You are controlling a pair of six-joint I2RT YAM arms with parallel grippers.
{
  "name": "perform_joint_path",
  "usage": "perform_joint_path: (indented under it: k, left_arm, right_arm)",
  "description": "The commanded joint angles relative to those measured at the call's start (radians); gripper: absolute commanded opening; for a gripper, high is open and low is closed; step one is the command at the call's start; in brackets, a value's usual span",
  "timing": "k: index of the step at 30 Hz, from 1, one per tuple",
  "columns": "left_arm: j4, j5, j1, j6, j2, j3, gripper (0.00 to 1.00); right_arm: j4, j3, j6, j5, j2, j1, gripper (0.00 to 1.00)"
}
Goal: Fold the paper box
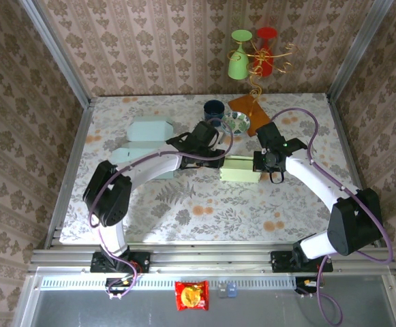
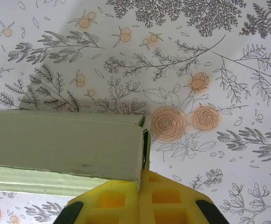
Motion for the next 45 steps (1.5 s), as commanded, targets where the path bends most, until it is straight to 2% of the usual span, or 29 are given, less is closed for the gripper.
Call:
perform_joint_path:
  k: [1,5,12,19,27,30,38,45]
  left_arm:
    - [-0.07,0.016,-0.025,-0.045,0.028,-0.062,0.0]
    - [-0.056,-0.007,-0.033,-0.064,0.02,-0.081,0.0]
    - [-0.016,-0.048,-0.035,-0.092,-0.012,-0.143,0.0]
    - [0.004,-0.083,-0.04,-0.094,-0.03,-0.172,0.0]
    - [0.033,-0.104,-0.049,-0.11,-0.032,-0.19,0.0]
    - [0.034,-0.112,-0.05,-0.108,-0.034,-0.186,0.0]
    - [0.013,-0.146,-0.067,-0.098,-0.04,-0.169,0.0]
    - [-0.026,-0.208,-0.096,-0.096,-0.033,-0.132,0.0]
  right_arm:
    - [-0.053,0.011,0.01,0.004,-0.005,0.015,0.0]
    - [-0.069,0.025,0.027,-0.001,-0.008,0.014,0.01]
    - [-0.083,0.024,0.083,-0.033,-0.037,0.014,0.13]
    - [-0.085,0.013,0.155,-0.072,-0.083,0.013,0.34]
    - [-0.024,-0.043,0.329,-0.18,-0.189,0.003,0.44]
    - [0.014,-0.074,0.433,-0.23,-0.225,-0.02,0.48]
    - [0.181,-0.178,0.835,-0.326,-0.35,-0.125,0.6]
    - [0.359,-0.326,1.159,-0.501,-0.378,-0.236,0.68]
